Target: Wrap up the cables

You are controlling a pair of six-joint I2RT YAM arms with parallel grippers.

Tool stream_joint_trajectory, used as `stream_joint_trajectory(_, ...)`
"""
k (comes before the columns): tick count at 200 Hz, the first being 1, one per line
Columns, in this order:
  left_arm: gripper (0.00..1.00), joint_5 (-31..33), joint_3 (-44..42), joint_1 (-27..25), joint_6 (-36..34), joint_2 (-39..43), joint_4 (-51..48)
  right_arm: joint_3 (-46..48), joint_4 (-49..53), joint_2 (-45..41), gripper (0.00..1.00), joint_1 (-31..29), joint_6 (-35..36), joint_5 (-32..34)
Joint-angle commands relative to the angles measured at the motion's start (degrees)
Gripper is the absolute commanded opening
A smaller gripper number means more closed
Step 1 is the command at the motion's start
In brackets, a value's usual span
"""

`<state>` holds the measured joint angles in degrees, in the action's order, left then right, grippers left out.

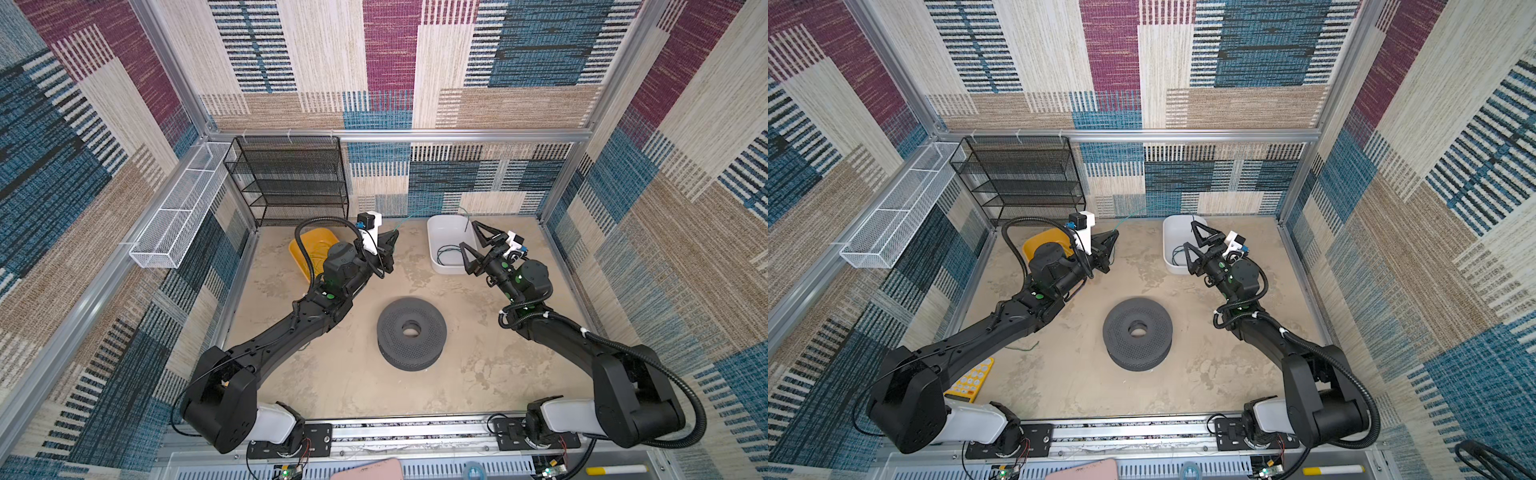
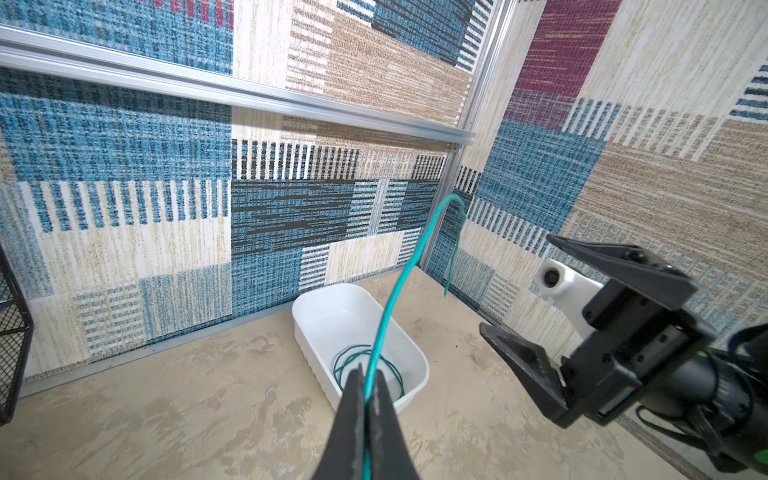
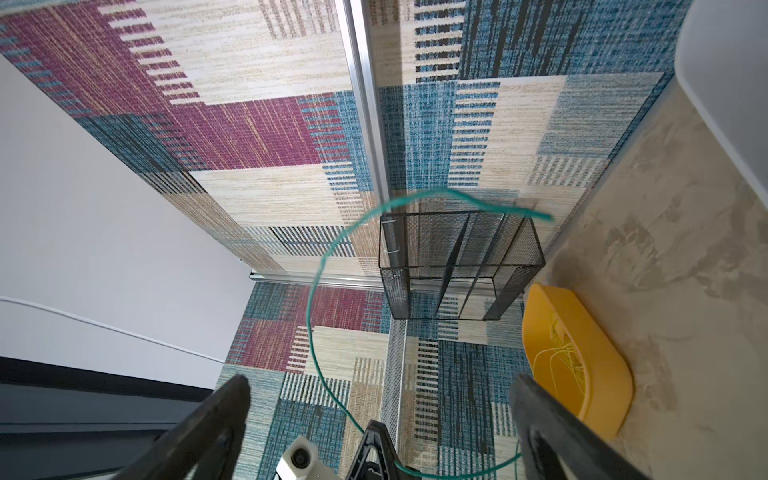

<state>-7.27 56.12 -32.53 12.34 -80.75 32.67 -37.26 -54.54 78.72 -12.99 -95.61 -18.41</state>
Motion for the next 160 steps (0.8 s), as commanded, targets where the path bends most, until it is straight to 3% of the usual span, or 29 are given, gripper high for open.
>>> stream_joint_trajectory(1,0.0,-2.3,-0.5,-0.1,1.6,0.5,5.5,-1.6,-8.0,2.0,0.99,0.1,-5.7,-0.3)
stream_joint_trajectory(28,0.0,-3.6,-0.4,-0.1,2.4,0.4,5.1,-6.3,-4.6,3.7,0.99,-0.1,-1.8,-3.2)
stream_joint_trajectory(46,0.0,-4.1,0.2,-0.1,2.8,-0.2,4.3,-12.5,7.3,2.6,0.98,-2.3,9.9,-5.7)
stream_joint_trajectory(62,0.0,-5.0,1.2,-0.2,3.0,-0.9,3.3,-17.2,20.4,0.7,0.97,-6.4,22.1,-3.2)
stream_joint_trajectory(78,0.0,-5.9,2.1,-0.2,3.9,-1.7,3.0,-18.9,27.1,-0.1,0.95,-10.7,28.8,0.2)
stream_joint_trajectory(103,0.0,-7.8,2.9,-0.7,5.0,-2.7,3.0,-21.6,31.2,2.8,0.88,-13.7,32.1,-1.0)
stream_joint_trajectory(142,0.0,-10.5,3.2,-1.6,4.1,-2.9,-0.7,-26.6,31.0,8.6,0.65,-16.1,36.9,-4.5)
stream_joint_trajectory(160,0.0,-11.6,2.9,-1.7,3.8,-2.9,-1.7,-26.4,30.5,8.3,0.6,-16.3,38.0,-3.3)
